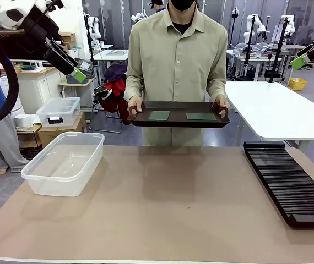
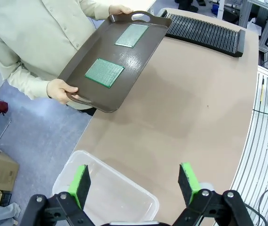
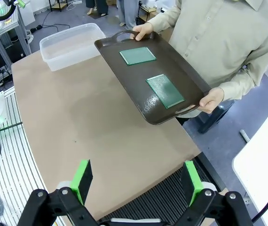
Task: Sort PCBs into racks and boxes based on the side picked up.
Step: Pick up the Blank PCB handed by the Human.
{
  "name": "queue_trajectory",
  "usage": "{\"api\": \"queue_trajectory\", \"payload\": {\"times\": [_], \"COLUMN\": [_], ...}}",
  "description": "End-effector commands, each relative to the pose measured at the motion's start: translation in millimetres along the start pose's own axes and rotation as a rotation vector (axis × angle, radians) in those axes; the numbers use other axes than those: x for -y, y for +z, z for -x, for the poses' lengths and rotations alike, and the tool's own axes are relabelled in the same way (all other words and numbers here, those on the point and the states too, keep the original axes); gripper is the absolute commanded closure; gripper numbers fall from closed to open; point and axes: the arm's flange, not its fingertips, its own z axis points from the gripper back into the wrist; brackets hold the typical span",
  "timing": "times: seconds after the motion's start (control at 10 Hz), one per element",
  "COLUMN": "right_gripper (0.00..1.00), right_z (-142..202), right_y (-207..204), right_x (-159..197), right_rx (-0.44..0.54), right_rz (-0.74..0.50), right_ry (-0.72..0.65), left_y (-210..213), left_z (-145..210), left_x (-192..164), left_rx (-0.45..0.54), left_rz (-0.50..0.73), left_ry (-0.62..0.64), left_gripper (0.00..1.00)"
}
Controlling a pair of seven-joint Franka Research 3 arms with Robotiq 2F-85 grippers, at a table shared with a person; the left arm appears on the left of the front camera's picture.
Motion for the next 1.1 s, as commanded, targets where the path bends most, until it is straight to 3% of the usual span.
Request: {"api": "queue_trajectory", "payload": {"times": [0.0, 1.0], "right_gripper": [0.0, 0.0], "right_z": [0.3, 0.3], "right_y": [0.6, 0.6], "right_x": [-1.5, -1.5], "right_rx": [-0.007, -0.007], "right_rz": [-0.003, -0.003], "right_ry": [0.002, 0.002], "left_y": [-0.5, -0.5], "left_z": [0.9, 0.9], "left_x": [-0.1, -0.1], "left_rx": [-0.009, -0.009], "left_rz": [-0.005, -0.005], "left_ry": [0.001, 0.001], "left_gripper": [0.0, 0.0]}}
